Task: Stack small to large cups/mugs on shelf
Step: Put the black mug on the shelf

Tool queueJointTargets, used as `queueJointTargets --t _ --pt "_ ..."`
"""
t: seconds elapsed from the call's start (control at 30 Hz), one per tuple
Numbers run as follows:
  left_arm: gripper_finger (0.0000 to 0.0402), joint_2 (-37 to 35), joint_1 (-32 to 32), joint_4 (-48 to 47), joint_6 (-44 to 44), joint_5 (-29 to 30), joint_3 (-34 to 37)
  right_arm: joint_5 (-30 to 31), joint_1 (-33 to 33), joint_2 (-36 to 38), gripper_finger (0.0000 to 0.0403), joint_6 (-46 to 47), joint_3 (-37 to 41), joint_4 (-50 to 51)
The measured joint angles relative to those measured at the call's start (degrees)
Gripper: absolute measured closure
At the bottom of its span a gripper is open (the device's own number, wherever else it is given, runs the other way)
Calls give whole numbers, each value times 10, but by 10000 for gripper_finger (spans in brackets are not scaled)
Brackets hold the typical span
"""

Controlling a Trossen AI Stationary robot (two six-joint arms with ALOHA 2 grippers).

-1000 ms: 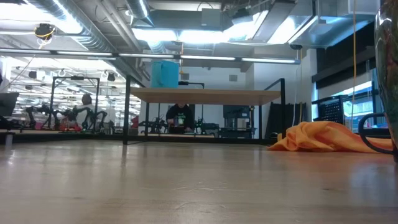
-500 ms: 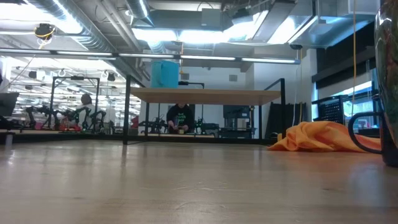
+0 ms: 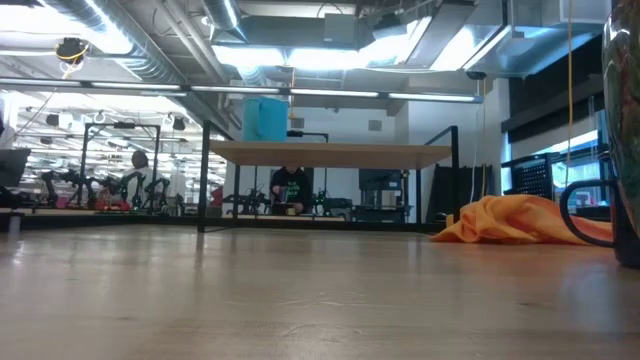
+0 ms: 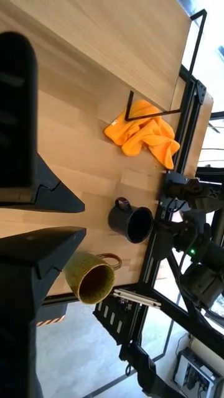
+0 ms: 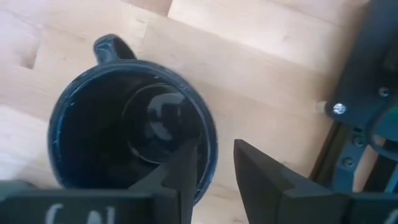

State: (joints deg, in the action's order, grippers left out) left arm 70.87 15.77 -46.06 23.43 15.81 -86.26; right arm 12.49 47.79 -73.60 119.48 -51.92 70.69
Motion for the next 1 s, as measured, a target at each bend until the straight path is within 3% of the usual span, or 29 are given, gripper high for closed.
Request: queueJointTargets --t 0.37,0.77,1.0 --pt "360 0 0 0 0 2 0 19 0 -1 295 -4 0 -18" --pt "360 0 0 -6 0 4 0 13 -6 -1 298 -13 65 -76" --pt "360 0 0 -11 3 16 0 29 -80 0 377 -171 72 -86"
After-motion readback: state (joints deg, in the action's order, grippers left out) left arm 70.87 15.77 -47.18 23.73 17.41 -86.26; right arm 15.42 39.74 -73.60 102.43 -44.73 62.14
